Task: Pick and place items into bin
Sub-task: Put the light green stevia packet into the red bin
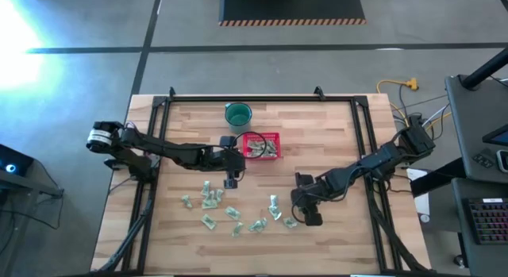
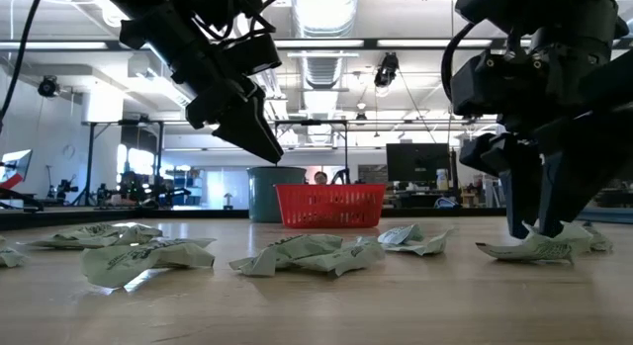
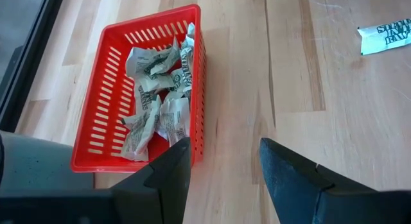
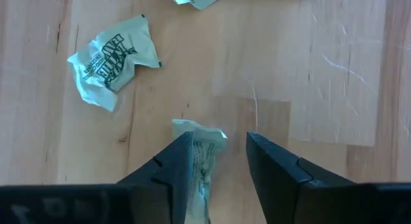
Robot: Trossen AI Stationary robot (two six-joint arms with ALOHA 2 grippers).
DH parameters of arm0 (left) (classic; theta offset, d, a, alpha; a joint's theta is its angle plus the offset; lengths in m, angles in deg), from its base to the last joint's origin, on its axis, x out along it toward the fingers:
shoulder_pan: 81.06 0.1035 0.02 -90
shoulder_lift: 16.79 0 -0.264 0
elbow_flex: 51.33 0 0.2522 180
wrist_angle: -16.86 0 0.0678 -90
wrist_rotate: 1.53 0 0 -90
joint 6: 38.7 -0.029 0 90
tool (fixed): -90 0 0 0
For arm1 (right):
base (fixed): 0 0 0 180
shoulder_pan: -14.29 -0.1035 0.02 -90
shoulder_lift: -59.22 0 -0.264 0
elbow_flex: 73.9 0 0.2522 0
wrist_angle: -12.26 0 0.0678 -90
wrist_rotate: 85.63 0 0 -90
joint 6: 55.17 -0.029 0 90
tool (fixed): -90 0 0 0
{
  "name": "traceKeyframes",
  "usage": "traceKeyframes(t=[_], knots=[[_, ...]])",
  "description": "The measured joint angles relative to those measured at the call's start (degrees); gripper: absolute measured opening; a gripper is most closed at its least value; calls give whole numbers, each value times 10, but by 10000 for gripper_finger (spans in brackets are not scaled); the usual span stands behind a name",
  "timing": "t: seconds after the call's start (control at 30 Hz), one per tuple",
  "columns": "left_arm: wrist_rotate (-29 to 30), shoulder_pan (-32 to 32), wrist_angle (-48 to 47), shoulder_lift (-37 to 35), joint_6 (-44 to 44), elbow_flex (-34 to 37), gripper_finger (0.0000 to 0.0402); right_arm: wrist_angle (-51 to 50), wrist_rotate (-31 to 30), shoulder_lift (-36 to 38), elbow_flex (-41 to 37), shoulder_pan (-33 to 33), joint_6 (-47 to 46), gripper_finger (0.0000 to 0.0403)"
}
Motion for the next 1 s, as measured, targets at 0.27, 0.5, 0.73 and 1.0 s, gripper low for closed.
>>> traceKeyframes(t=[0.27, 0.5, 0.73, 1.0], knots=[[0, 0, 0, 0, 0, 0, 168, 0, 14, 0, 0, 0, 0, 88], [0, 0, 0, 0, 0, 1, 168, -2, 27, 0, 0, -6, 3, 52], [0, 0, -2, 0, 0, 1, 168, -2, 27, 0, 0, -7, 14, 17], [0, 0, -1, 0, -1, 1, 168, 5, -12, 0, 4, -7, 45, 9]])
